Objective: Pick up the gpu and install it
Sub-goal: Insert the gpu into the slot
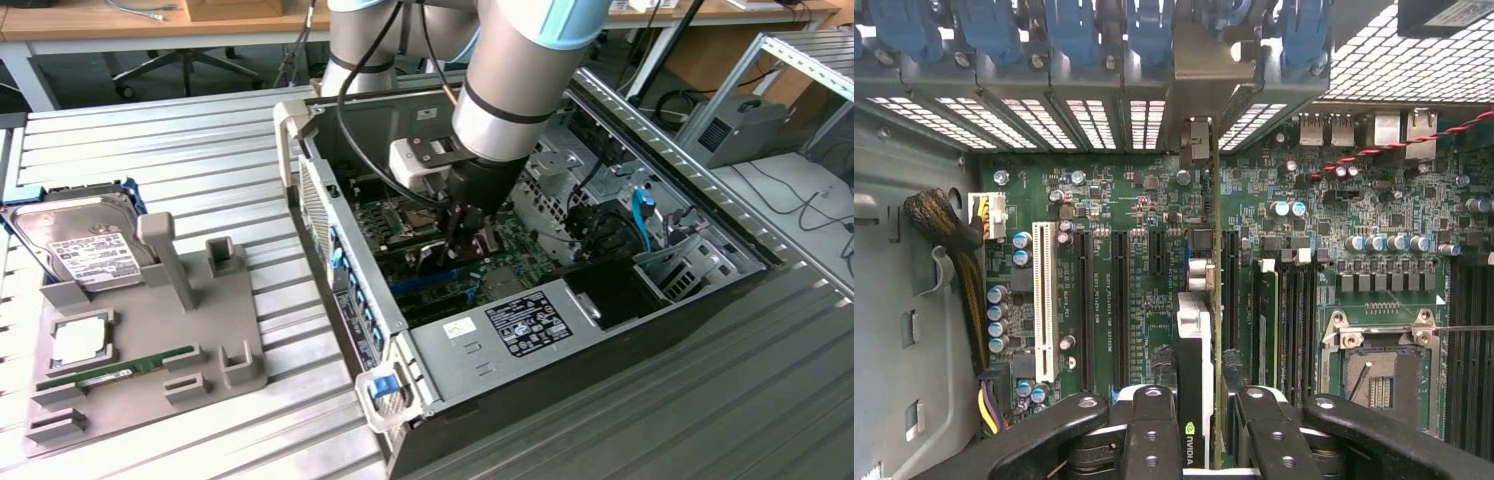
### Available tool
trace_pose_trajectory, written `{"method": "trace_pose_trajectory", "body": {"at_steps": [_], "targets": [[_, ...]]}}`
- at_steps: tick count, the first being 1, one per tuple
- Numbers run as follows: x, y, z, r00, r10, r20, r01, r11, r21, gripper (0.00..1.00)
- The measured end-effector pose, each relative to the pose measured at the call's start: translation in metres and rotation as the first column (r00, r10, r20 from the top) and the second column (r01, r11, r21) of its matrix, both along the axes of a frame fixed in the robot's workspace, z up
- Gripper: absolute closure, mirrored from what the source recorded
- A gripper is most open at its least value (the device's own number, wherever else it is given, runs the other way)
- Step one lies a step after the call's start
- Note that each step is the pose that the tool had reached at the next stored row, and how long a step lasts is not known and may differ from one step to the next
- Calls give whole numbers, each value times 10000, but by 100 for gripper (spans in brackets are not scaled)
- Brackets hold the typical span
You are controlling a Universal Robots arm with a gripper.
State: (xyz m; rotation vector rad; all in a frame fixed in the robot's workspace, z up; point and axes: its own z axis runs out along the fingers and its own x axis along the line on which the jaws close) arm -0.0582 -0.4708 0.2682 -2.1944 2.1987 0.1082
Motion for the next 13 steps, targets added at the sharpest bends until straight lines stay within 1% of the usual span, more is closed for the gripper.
{"method": "trace_pose_trajectory", "body": {"at_steps": [10,13], "targets": [[-10,6,-1,10000,0,0,0,10000,0,73],[-10,6,-2,10000,-1,13,1,10000,-17,73]]}}
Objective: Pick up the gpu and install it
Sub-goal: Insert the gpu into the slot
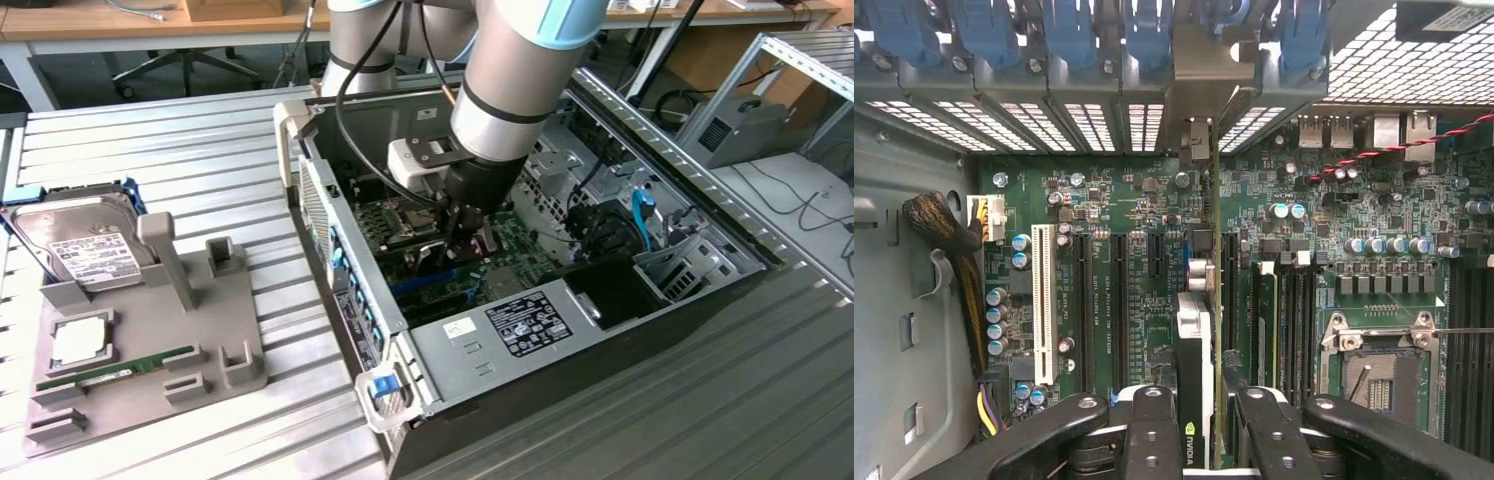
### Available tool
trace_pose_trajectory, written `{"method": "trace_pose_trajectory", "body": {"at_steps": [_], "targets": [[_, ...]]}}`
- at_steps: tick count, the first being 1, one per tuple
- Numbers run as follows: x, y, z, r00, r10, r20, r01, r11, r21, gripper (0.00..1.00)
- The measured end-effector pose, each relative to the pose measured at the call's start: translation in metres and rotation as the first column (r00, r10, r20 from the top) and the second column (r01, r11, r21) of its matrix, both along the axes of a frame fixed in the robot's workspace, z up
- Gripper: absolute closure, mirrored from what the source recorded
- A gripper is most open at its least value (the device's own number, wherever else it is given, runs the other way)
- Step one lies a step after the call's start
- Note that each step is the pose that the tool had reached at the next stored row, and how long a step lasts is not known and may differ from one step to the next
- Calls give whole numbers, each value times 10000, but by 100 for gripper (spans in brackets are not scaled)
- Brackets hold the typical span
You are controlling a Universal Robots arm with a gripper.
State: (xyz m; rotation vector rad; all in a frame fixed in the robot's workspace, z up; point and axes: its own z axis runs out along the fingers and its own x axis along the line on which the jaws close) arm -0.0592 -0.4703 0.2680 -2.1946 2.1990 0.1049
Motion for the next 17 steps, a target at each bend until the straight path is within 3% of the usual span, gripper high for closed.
{"method": "trace_pose_trajectory", "body": {"at_steps": [4,11,17], "targets": [[0,1,0,10000,-1,12,1,10000,-33,73],[0,1,1,10000,-7,16,7,10000,-35,73],[-2,1,1,10000,-32,56,32,10000,-34,73]]}}
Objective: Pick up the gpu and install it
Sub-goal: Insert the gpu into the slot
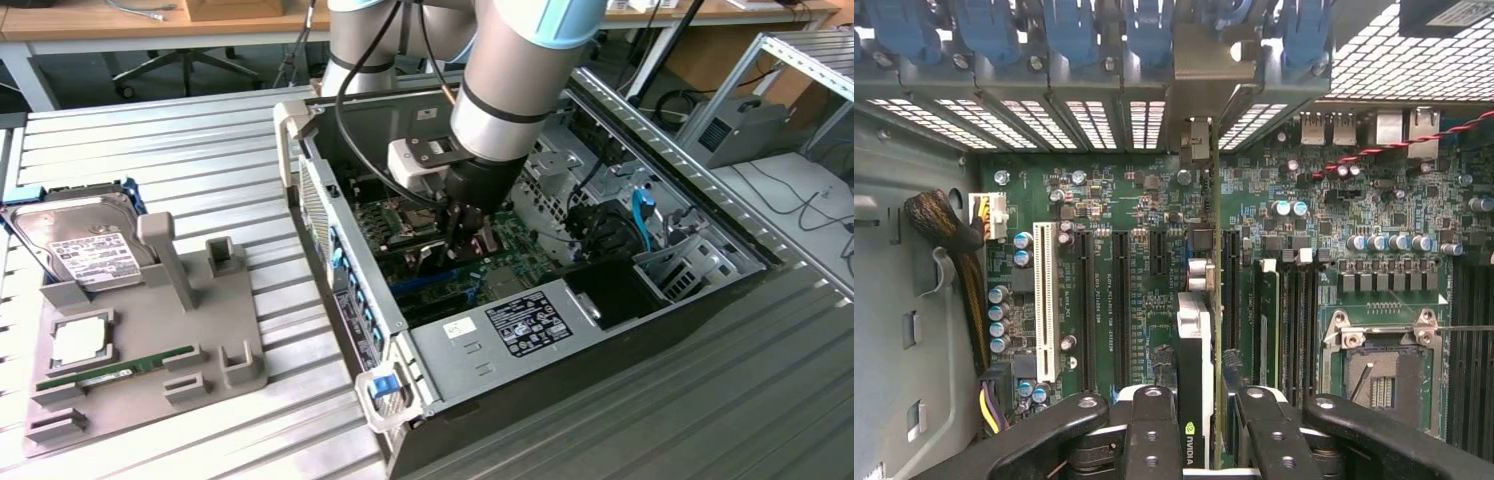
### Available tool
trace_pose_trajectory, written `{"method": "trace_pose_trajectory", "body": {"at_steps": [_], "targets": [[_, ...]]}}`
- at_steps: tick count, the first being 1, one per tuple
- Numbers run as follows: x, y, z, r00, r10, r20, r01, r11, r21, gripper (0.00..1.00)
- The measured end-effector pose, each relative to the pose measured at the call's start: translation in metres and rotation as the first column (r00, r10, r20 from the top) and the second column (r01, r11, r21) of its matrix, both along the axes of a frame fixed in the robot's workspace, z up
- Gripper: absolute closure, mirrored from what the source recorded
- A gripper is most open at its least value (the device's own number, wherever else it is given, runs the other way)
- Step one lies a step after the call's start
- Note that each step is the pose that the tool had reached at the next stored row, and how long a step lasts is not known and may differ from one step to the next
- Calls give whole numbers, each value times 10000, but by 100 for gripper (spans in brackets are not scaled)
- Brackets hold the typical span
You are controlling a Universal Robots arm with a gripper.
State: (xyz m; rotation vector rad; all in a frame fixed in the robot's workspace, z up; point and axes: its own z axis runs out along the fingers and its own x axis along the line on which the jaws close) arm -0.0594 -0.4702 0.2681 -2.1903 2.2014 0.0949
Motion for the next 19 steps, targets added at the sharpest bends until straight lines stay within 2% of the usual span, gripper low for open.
{"method": "trace_pose_trajectory", "body": {"at_steps": [3,4,7,8,9,10,13,19], "targets": [[-9,0,0,9999,-112,29,112,9999,-5,73],[-9,0,-3,9999,-165,30,165,9998,-68,73],[-14,0,-4,9997,-235,31,235,9997,-98,73],[-15,0,-5,9995,-308,32,308,9994,-134,73],[-18,0,-6,9995,-319,36,320,9992,-230,73],[-22,1,-11,9995,-321,45,322,9992,-246,73],[-35,6,-22,9995,-318,85,320,9992,-242,73],[-35,6,-25,9997,-239,86,241,9994,-240,73]]}}
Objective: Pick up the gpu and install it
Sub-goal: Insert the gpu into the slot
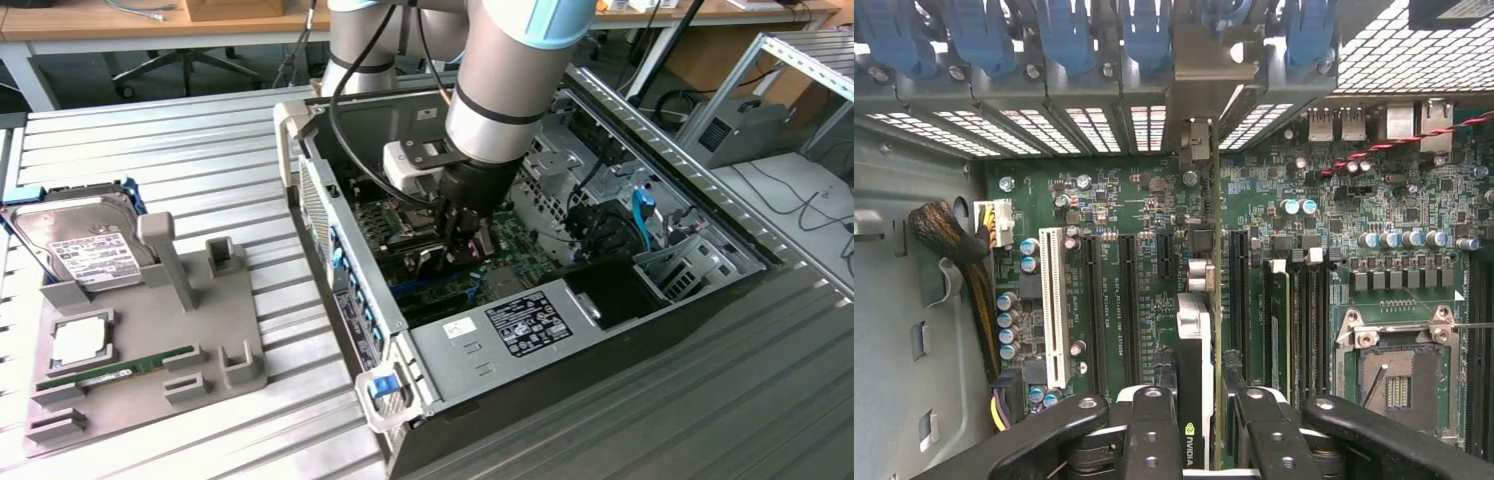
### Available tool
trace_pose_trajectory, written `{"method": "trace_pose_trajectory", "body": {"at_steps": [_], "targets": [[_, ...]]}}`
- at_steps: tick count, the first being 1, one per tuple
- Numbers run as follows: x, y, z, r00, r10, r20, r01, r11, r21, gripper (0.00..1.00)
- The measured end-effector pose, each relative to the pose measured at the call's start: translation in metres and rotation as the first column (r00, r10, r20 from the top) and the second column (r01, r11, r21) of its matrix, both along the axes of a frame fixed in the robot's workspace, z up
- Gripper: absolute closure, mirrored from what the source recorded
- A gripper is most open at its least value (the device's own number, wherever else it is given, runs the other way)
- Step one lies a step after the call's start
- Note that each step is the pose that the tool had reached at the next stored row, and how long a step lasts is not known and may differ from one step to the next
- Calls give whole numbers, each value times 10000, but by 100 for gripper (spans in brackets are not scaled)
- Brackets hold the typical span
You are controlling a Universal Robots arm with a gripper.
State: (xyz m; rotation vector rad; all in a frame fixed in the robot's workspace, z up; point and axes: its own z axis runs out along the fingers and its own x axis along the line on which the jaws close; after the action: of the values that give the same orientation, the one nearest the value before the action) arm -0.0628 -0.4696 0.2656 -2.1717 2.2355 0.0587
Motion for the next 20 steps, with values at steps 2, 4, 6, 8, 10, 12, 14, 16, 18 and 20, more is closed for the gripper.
{"method": "trace_pose_trajectory", "body": {"at_steps": [2,4,6,8,10,12,14,16,18,20], "targets": [[0,0,0,10000,2,0,-2,10000,0,73],[0,1,-1,10000,6,1,-6,10000,17,73],[0,0,-1,10000,8,1,-8,10000,20,73],[0,0,0,10000,8,0,-8,10000,19,73],[0,0,-3,10000,9,1,-9,10000,20,73],[0,0,-6,10000,10,3,-10,10000,18,73],[0,0,-7,10000,9,3,-9,10000,19,73],[0,0,-7,10000,9,4,-9,10000,19,73],[0,0,-18,10000,9,4,-9,10000,20,73],[0,0,-18,10000,9,4,-9,10000,20,73]]}}
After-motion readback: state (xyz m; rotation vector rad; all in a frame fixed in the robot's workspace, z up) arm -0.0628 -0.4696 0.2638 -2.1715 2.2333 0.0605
